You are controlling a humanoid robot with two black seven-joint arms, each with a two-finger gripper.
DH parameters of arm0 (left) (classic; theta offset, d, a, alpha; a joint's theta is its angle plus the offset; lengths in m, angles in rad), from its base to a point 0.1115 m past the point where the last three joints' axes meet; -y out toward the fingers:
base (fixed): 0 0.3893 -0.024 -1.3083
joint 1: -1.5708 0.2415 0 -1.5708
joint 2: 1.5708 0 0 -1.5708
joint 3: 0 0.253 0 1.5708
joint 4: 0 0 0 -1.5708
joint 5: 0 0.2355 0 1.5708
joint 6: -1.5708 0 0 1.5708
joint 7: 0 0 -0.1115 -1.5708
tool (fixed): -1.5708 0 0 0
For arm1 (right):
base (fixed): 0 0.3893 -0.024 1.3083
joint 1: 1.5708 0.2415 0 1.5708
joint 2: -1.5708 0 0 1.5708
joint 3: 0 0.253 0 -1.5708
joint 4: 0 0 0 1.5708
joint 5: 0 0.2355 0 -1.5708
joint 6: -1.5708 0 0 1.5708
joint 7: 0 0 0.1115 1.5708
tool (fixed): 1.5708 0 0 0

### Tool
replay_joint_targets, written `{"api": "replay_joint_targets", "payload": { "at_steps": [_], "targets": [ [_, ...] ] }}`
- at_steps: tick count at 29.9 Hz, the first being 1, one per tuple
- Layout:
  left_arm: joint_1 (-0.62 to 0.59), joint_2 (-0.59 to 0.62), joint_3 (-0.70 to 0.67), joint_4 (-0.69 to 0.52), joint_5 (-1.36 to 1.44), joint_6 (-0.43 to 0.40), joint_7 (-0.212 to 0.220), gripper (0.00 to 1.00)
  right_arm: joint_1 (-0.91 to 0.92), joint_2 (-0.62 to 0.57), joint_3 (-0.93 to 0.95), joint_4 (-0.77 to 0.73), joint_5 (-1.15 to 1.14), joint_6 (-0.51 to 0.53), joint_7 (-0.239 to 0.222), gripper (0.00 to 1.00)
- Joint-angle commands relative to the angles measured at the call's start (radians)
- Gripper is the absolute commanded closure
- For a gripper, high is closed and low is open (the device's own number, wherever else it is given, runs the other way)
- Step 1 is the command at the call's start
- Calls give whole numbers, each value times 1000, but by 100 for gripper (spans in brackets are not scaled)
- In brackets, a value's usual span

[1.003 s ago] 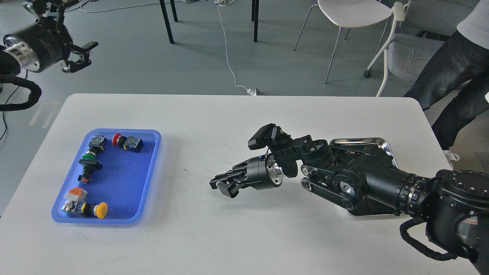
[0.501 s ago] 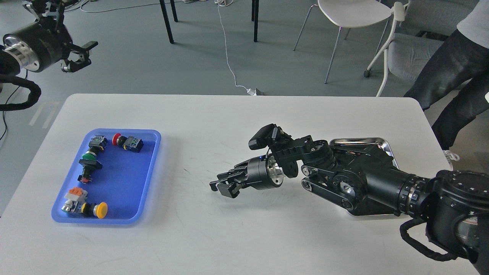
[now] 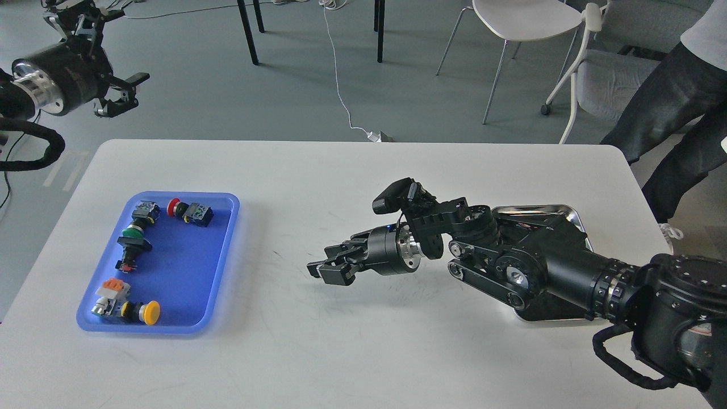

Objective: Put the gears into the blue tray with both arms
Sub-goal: 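Lower the right gripper and release the black part onto the table, then retract the right arm up toward the metal tray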

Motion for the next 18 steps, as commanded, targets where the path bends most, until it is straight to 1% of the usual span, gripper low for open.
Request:
{"api": "replay_joint_targets", "payload": {
  "at_steps": [1, 7, 9, 11, 12, 14, 17, 18],
  "targets": [
    [-23, 36, 93, -18, 3, -23, -13, 1, -19, 0, 60, -2, 2, -1, 0, 40],
    [-57, 84, 154, -55, 72, -42, -11, 1, -59, 0, 155, -6, 2, -2, 0, 37],
    [-68, 105, 163, -86, 104, -68, -10, 1, -74, 0, 199, -6, 2, -2, 0, 36],
    [-77, 128, 163, -103, 120, -84, -2, 1, -91, 0, 247, -6, 2, -2, 0, 31],
    [-79, 136, 166, -110, 124, -84, 2, 1, -98, 0, 270, -6, 2, -2, 0, 31],
    [-82, 140, 168, -116, 126, -84, -5, 1, -112, 0, 308, -6, 3, -4, 0, 31],
    [-94, 153, 163, -162, 120, -84, -18, 1, -128, 0, 368, -6, 31, -5, 0, 25],
    [-100, 154, 169, -169, 123, -84, -12, 1, -134, 0, 388, -6, 46, -5, 0, 23]
  ]
}}
